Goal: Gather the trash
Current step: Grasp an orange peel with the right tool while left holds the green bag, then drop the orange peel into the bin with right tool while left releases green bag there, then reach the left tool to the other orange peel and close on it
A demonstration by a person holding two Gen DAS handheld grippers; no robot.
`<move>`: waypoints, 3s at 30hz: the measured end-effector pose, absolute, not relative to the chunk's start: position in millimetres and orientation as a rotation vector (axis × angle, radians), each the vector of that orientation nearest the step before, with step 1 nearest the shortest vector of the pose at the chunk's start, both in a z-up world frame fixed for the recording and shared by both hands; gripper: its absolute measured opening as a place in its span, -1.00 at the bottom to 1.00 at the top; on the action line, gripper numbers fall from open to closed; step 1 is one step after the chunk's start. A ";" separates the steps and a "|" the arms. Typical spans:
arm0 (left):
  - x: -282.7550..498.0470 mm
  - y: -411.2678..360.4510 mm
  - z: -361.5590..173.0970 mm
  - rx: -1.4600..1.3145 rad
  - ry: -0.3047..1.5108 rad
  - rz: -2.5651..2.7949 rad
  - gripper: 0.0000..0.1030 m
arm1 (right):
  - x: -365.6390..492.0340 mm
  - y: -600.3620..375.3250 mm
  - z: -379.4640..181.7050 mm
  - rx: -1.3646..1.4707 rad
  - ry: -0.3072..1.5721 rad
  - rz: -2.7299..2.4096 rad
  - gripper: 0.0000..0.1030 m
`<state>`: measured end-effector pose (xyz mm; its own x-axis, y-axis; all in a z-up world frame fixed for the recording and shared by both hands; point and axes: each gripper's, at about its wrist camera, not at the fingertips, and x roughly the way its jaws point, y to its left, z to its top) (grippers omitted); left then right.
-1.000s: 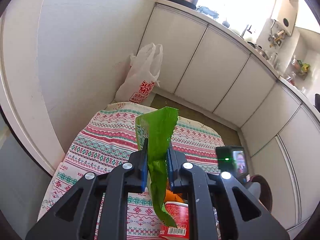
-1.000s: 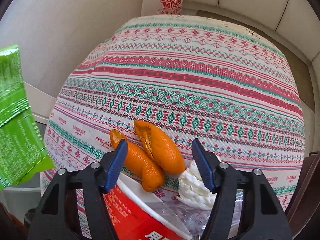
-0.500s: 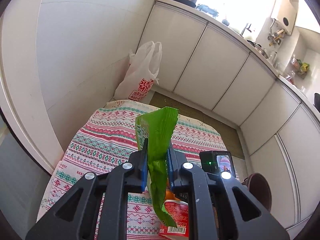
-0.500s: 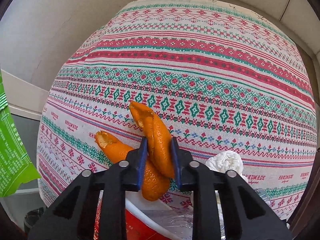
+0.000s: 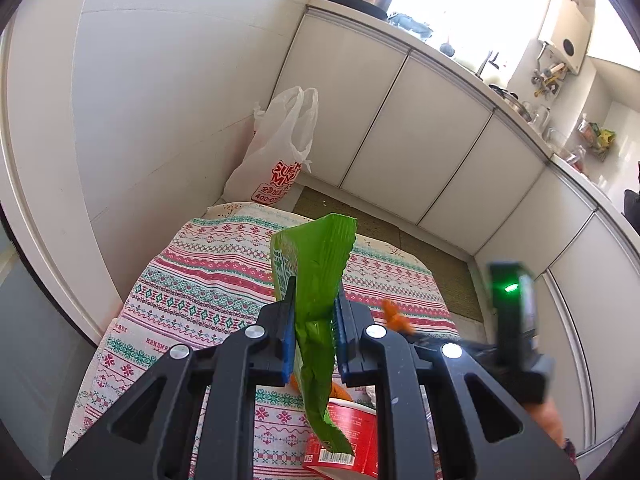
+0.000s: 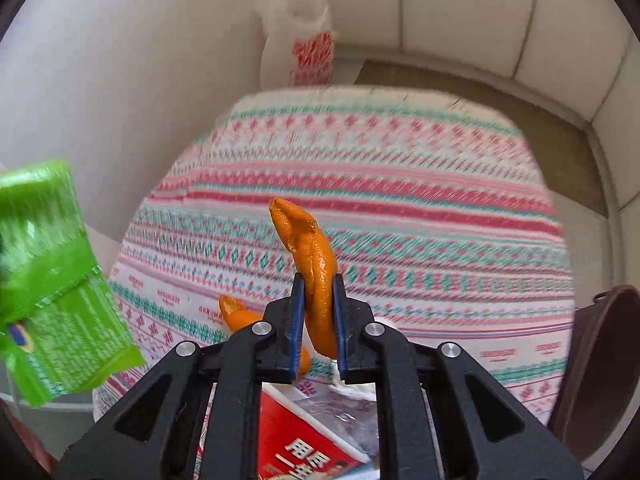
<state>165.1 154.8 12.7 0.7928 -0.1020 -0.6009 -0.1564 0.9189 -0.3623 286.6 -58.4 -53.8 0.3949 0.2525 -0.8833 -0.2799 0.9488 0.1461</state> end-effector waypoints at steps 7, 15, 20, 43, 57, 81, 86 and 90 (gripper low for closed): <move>164.1 134.4 16.4 -0.395 0.656 0.016 -0.70 | 269.5 -146.0 22.5 0.000 0.825 0.044 -0.76; 168.8 99.9 13.3 -0.357 0.673 -0.009 -0.70 | 232.2 -262.7 43.9 0.047 0.536 -0.334 -0.74; 171.1 74.4 11.7 -0.332 0.682 -0.036 -0.70 | 214.8 -309.8 11.5 0.038 0.491 -0.496 -0.65; 168.7 -164.9 50.0 -0.141 0.577 -0.438 -0.69 | 57.3 -460.1 33.8 0.328 0.372 -0.962 0.87; 204.9 -328.7 22.2 0.001 0.695 -0.556 -0.68 | 40.2 -516.4 6.9 0.526 0.430 -1.019 0.86; 226.1 -306.1 -16.1 0.014 0.805 -0.435 0.65 | 77.9 -496.3 -4.1 0.469 0.570 -0.935 0.87; 228.0 -259.2 -17.8 0.005 0.818 -0.351 0.65 | 90.8 -486.6 -9.4 0.429 0.623 -0.910 0.87; 233.1 -200.1 -17.7 -0.048 0.839 -0.261 0.65 | 100.7 -475.9 -12.2 0.412 0.650 -0.882 0.87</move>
